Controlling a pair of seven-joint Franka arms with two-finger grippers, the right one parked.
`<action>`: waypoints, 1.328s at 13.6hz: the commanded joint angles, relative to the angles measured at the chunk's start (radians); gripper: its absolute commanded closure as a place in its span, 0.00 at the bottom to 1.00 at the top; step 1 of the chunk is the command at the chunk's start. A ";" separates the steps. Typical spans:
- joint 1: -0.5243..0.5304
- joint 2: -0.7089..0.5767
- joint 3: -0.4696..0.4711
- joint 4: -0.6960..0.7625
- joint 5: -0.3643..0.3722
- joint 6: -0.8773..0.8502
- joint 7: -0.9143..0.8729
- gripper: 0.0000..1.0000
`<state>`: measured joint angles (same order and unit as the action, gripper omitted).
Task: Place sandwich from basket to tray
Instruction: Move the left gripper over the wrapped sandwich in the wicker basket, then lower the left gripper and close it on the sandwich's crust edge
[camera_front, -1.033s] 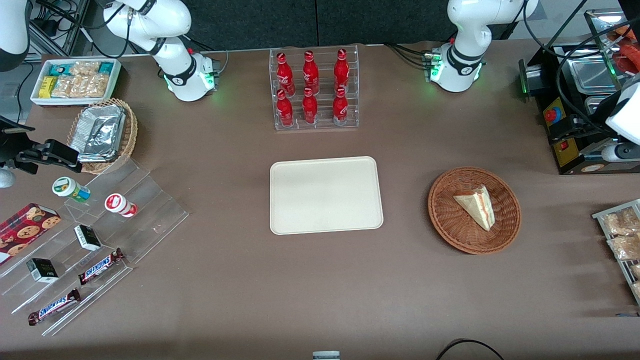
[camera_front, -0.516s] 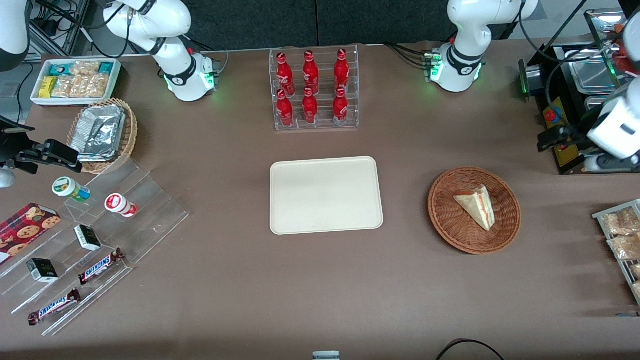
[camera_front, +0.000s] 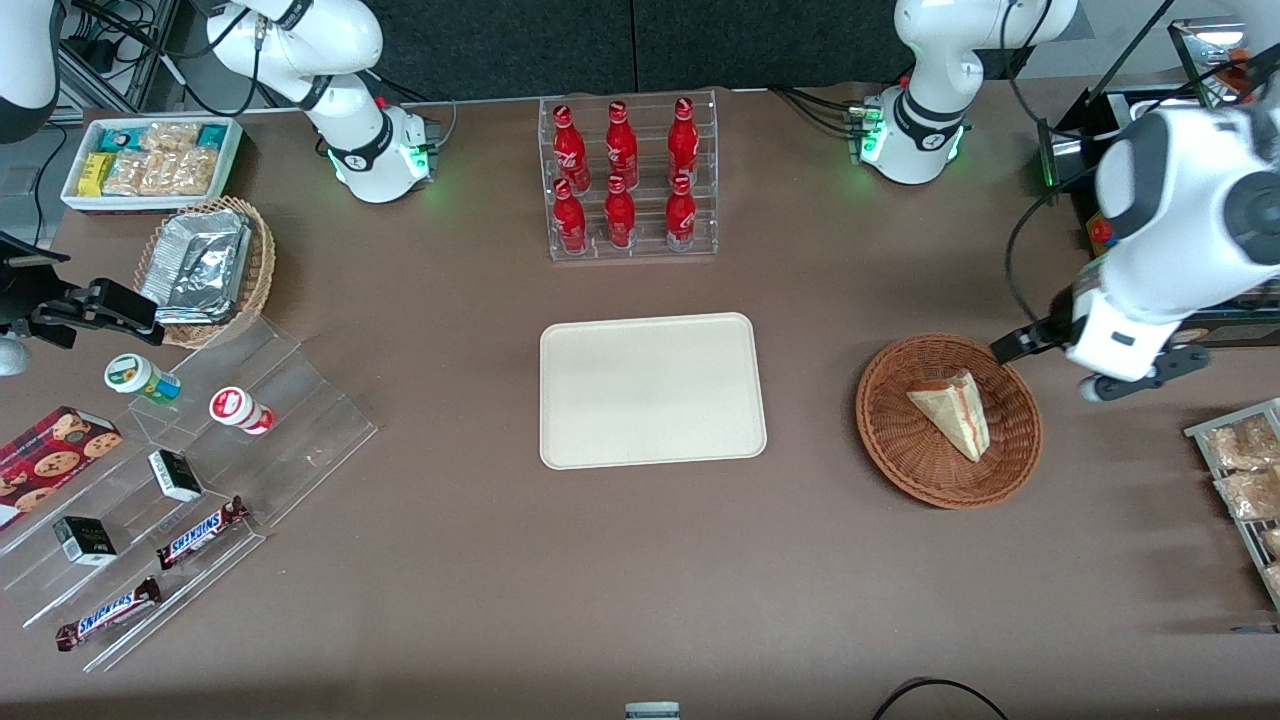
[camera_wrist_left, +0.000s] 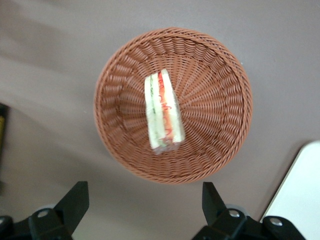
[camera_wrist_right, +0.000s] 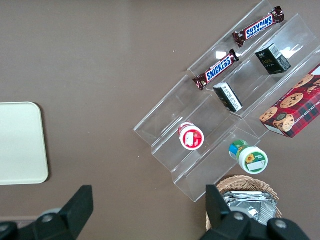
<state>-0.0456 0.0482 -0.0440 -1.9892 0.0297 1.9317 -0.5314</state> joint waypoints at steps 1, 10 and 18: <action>-0.045 0.073 0.003 -0.008 0.027 0.084 -0.229 0.00; -0.033 0.082 0.009 -0.229 0.065 0.401 -0.240 0.00; -0.010 0.182 0.012 -0.266 0.088 0.578 -0.239 0.00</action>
<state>-0.0675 0.1995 -0.0314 -2.2522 0.0856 2.4607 -0.7566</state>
